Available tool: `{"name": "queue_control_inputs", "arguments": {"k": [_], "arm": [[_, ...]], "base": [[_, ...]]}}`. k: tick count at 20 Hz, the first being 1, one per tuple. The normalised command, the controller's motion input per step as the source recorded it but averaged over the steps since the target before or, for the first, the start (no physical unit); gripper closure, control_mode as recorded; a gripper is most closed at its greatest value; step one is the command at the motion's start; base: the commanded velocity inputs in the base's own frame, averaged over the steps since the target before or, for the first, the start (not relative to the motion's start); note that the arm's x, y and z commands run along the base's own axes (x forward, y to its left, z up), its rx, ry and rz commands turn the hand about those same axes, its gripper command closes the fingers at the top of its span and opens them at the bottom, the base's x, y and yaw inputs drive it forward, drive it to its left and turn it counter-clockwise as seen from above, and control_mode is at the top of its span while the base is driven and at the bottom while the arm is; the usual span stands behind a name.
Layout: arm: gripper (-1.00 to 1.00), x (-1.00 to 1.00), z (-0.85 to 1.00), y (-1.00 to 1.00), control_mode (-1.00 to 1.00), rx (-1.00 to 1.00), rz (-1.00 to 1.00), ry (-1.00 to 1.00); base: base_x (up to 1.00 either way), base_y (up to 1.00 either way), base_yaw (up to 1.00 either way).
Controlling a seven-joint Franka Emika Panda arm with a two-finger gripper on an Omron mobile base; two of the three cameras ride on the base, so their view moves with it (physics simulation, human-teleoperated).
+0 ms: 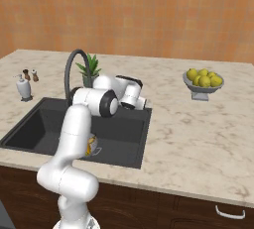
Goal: Put the colander in the sink, put the mango, mango, banana in the colander, and turn on the sink faucet and pour water over the colander.
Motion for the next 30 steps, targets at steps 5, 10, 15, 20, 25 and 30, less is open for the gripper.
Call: {"name": "queue_control_inputs", "arguments": {"k": [5, 10, 15, 20, 25, 30], "arm": [[-1.00, 0.24, -0.10, 0.16, -1.00, 0.00, -0.04, 0.00], [-1.00, 0.06, -0.01, 0.15, -1.00, 0.00, -0.04, 0.00], [-1.00, 0.07, 0.00, 0.14, -1.00, 0.00, -0.06, 0.00], [-1.00, 0.20, 0.00, 0.02, -1.00, 0.00, -0.12, 0.00], [-1.00, 0.06, -0.01, 0.00, -1.00, 0.00, -0.15, 0.00], [-1.00, 0.01, -0.06, 0.00, -1.00, 0.00, -0.15, 0.01]], "base": [[0.00, 0.00, 0.00], [0.00, 0.00, 0.00], [0.00, 0.00, 0.00], [0.00, 0.00, 0.00], [0.00, 0.00, 0.00], [0.00, 0.00, 0.00]]}}
